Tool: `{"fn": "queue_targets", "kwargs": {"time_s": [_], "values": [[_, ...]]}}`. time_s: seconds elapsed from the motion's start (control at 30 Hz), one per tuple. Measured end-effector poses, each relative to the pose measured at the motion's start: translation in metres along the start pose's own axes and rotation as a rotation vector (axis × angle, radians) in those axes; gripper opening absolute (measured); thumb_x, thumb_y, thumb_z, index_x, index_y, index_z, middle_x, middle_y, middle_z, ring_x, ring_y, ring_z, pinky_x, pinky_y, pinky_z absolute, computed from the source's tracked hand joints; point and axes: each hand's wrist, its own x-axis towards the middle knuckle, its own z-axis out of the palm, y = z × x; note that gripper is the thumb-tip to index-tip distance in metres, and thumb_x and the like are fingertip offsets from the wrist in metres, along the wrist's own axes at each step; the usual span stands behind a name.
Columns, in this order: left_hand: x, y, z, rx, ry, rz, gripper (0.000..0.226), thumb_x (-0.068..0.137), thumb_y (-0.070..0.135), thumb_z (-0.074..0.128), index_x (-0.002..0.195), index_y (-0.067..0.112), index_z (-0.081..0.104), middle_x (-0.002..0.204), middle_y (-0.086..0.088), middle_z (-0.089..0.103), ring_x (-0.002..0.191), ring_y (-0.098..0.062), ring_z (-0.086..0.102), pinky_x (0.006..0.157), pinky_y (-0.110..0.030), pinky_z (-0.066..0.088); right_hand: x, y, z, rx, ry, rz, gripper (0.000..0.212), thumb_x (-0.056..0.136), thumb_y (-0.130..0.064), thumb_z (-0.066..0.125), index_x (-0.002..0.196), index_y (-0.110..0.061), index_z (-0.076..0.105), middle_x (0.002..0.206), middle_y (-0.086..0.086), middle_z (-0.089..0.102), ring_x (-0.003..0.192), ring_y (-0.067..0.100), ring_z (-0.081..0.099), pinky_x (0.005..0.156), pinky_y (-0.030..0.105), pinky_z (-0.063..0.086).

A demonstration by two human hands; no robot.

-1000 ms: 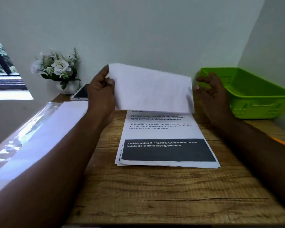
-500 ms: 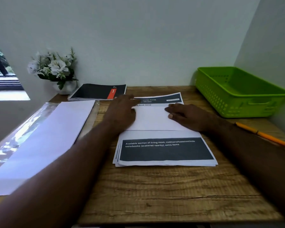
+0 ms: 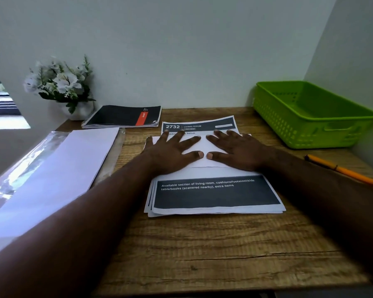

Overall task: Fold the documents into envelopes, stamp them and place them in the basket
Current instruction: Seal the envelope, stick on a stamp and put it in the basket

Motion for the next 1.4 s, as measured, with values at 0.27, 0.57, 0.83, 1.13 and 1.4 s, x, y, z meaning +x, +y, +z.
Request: {"fn": "queue_targets", "kwargs": {"time_s": [0.27, 0.57, 0.83, 1.13, 1.4], "values": [[-0.003, 0.003, -0.004, 0.000, -0.046, -0.011, 0.063, 0.080, 0.082, 0.008, 0.139, 0.064, -0.006, 0.159, 0.014, -0.011, 0.147, -0.027, -0.010, 0.112, -0.064, -0.004, 0.003, 0.001, 0.003, 0.016, -0.025, 0.023, 0.079, 0.077, -0.082, 0.009, 0.147, -0.047, -0.004, 0.159, -0.015, -0.008, 0.147, 0.017, -0.005, 0.117, 0.055, 0.002], [-0.003, 0.047, -0.033, 0.008, 0.104, 0.084, 0.059, 0.091, 0.060, 0.028, 0.148, 0.046, 0.018, 0.159, 0.010, 0.014, 0.147, -0.031, 0.010, 0.111, -0.066, 0.003, -0.046, -0.007, -0.034, 0.107, 0.234, -0.035, 0.057, 0.092, -0.059, 0.041, 0.135, -0.023, 0.051, 0.146, 0.003, 0.045, 0.135, 0.021, 0.039, 0.110, 0.035, 0.031], [-0.020, 0.197, -0.041, -0.191, 0.257, 0.401, 0.058, 0.083, 0.037, 0.056, 0.140, 0.025, 0.046, 0.147, -0.002, 0.044, 0.135, -0.022, 0.039, 0.108, -0.043, 0.035, -0.180, 0.076, -0.082, 0.120, 0.155, 0.151, 0.042, 0.083, -0.038, 0.069, 0.122, -0.021, 0.064, 0.124, -0.001, 0.064, 0.103, 0.012, 0.060, 0.083, 0.022, 0.042], [-0.032, 0.270, -0.016, -0.374, 0.236, 0.532, 0.056, 0.084, 0.025, 0.061, 0.138, 0.019, 0.050, 0.141, -0.004, 0.051, 0.129, -0.021, 0.047, 0.107, -0.033, 0.038, -0.247, 0.124, -0.049, 0.162, -0.015, 0.311, 0.052, 0.079, -0.020, 0.074, 0.128, -0.027, 0.059, 0.123, -0.003, 0.062, 0.096, 0.009, 0.058, 0.079, 0.021, 0.040], [-0.042, 0.200, -0.030, -1.056, 0.206, 0.322, 0.031, 0.085, 0.025, 0.069, 0.116, 0.025, 0.066, 0.114, -0.001, 0.068, 0.099, -0.016, 0.063, 0.086, -0.029, 0.048, -0.199, 0.088, -0.055, 0.476, 0.406, 0.102, 0.071, 0.067, -0.006, 0.082, 0.132, -0.020, 0.055, 0.119, -0.008, 0.057, 0.094, 0.007, 0.056, 0.071, 0.002, 0.041]]}}
